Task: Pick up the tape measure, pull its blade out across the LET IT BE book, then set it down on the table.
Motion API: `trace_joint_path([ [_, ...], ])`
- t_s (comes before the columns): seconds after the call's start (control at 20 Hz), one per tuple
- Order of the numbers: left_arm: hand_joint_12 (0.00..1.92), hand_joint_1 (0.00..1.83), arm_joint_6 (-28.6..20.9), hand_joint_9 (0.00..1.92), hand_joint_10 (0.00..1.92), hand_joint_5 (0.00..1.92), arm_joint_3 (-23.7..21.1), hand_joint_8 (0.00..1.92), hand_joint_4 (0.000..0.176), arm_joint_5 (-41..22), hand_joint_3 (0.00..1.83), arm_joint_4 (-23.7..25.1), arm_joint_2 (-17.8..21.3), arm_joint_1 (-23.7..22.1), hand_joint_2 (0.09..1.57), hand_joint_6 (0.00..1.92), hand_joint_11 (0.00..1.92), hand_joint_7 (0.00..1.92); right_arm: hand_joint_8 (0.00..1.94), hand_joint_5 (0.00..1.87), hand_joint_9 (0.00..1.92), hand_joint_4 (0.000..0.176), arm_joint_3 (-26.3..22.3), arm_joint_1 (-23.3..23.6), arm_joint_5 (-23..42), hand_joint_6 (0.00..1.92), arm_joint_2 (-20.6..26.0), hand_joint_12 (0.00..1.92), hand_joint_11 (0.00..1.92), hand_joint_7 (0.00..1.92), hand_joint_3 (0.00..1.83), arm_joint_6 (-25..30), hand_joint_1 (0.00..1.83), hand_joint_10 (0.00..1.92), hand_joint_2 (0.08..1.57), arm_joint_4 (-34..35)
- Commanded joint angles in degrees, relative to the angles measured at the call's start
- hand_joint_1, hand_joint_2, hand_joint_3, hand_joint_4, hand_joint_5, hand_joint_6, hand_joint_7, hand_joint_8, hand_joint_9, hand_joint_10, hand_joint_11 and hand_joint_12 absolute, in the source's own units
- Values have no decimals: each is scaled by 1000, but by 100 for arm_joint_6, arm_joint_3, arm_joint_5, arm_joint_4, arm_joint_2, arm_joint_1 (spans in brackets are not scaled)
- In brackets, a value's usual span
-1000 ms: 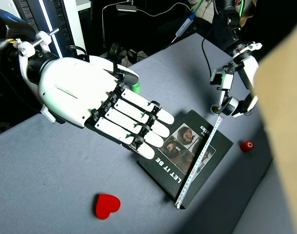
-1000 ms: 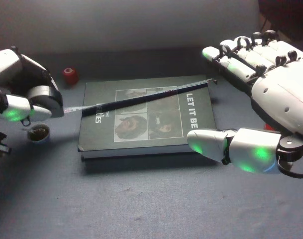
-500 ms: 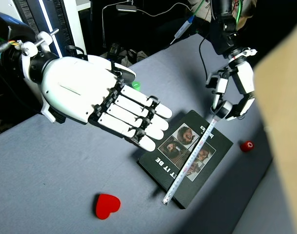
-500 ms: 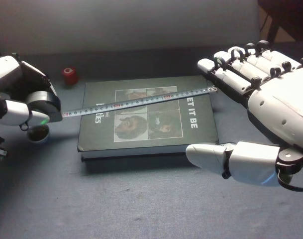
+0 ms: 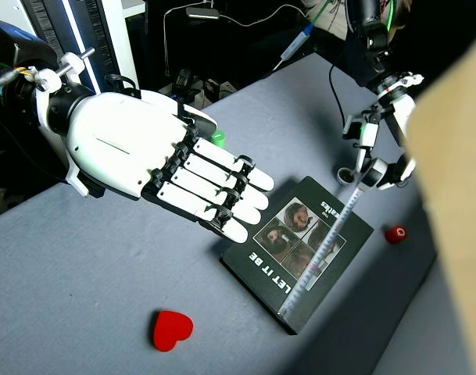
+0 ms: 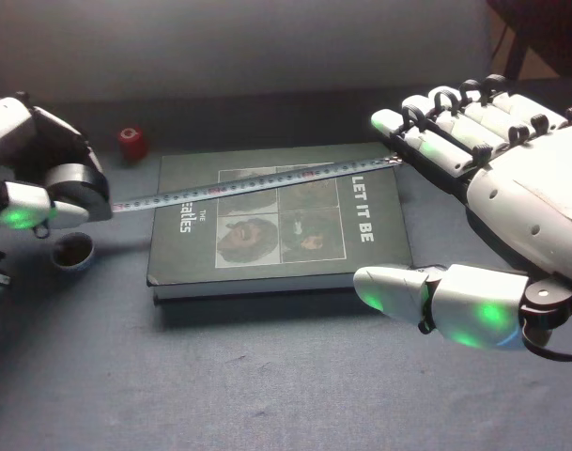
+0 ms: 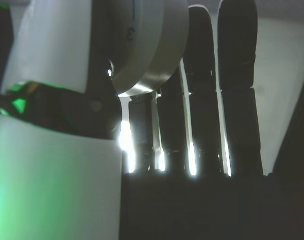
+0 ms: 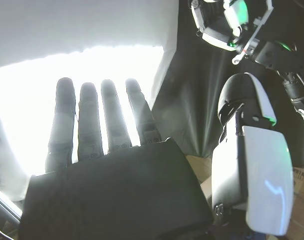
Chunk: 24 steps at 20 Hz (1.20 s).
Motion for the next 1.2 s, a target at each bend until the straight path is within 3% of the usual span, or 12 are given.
trace_joint_path([
  [0.0,1009,1387,-72,971,1202,1021,83,814,0,-685,0,5,-35,-48,1078,699,971,1087,0,0,0,24,-21,22,440,0,2,324,0,0,14,55,0,0,1046,-411],
  [0.45,1045,1386,-389,956,1218,1002,404,828,0,-684,0,417,-129,-112,1084,725,946,1084,0,0,0,15,-21,6,471,0,-5,327,0,0,10,58,0,0,1046,-433],
  [0.6,1031,1385,-783,952,1226,984,579,839,0,-601,0,963,-165,-123,1088,745,939,1080,0,0,0,15,-21,5,472,0,-5,327,0,0,9,59,0,0,1045,-436],
  [0.95,1035,1384,-1121,939,1236,992,807,852,0,-513,0,1526,-166,-121,1090,740,947,1073,0,0,0,12,-21,-1,482,0,-6,327,0,0,7,62,4,0,1045,-446],
  [1.15,1041,1384,-1139,946,1242,963,872,889,0,-503,0,1564,-167,-139,1096,766,943,1051,0,0,0,12,-21,-11,492,0,-5,326,0,0,6,65,4,0,1046,-466],
])
